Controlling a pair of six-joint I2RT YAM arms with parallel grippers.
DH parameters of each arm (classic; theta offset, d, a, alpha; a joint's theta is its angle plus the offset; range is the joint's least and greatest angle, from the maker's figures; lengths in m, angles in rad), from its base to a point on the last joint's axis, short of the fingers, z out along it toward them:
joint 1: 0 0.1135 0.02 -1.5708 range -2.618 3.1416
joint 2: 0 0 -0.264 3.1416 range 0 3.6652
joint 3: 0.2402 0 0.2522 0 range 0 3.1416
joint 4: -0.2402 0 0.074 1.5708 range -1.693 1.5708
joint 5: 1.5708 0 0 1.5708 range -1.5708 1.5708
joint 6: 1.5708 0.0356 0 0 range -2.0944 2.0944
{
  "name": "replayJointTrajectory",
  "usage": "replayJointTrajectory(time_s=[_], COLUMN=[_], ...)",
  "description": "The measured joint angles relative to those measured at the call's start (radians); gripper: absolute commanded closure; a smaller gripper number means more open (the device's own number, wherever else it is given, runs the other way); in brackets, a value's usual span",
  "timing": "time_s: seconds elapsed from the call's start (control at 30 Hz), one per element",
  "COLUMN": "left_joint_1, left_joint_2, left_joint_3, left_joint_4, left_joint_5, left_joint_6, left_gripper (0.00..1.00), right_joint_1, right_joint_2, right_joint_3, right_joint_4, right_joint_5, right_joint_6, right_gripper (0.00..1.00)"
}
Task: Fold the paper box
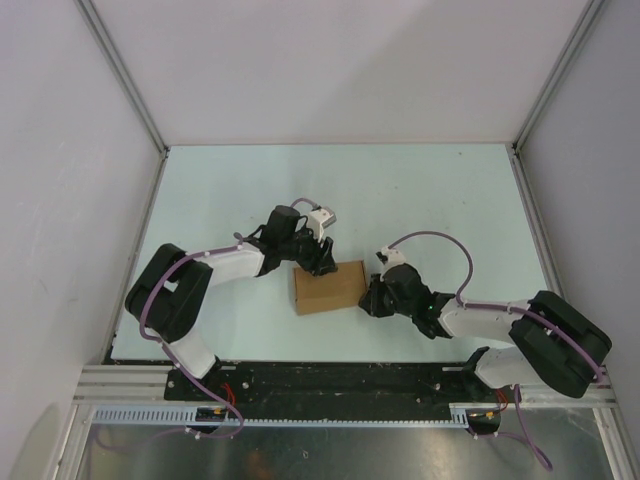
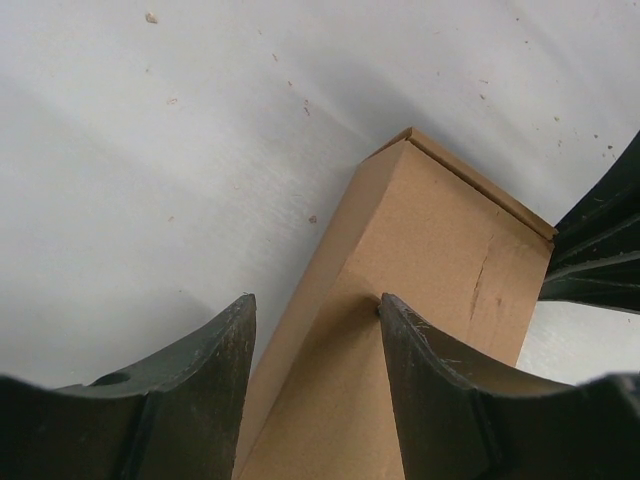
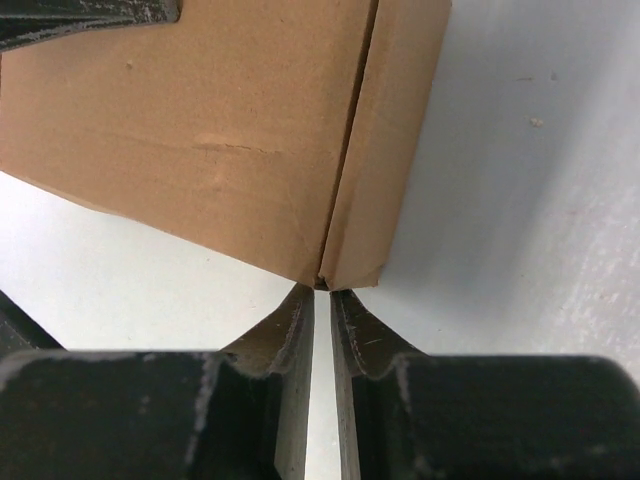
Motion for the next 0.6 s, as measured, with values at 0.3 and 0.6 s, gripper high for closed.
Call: replayJointTrajectory(time_s=[0.3, 0.6], left_joint_1=[0.002, 0.002], left_joint_2=[0.0, -0.023], left_joint_3=[0.0, -0.032], left_joint_4=[0.001, 0.013], left_joint_5=[-0.001, -0.051], left_joint_6=[0.001, -0.082], left_gripper=[0.42, 0.4], right_joint_1=[-0.028, 0.036], right_joint_2=[0.01, -0.088], right_joint_3=[0.0, -0.001], right_joint_4=[0.021, -0.002], right_joint_5=[0.001, 0.011], right_joint_6=[-0.041, -0.043], right_gripper=[0.83, 0.82])
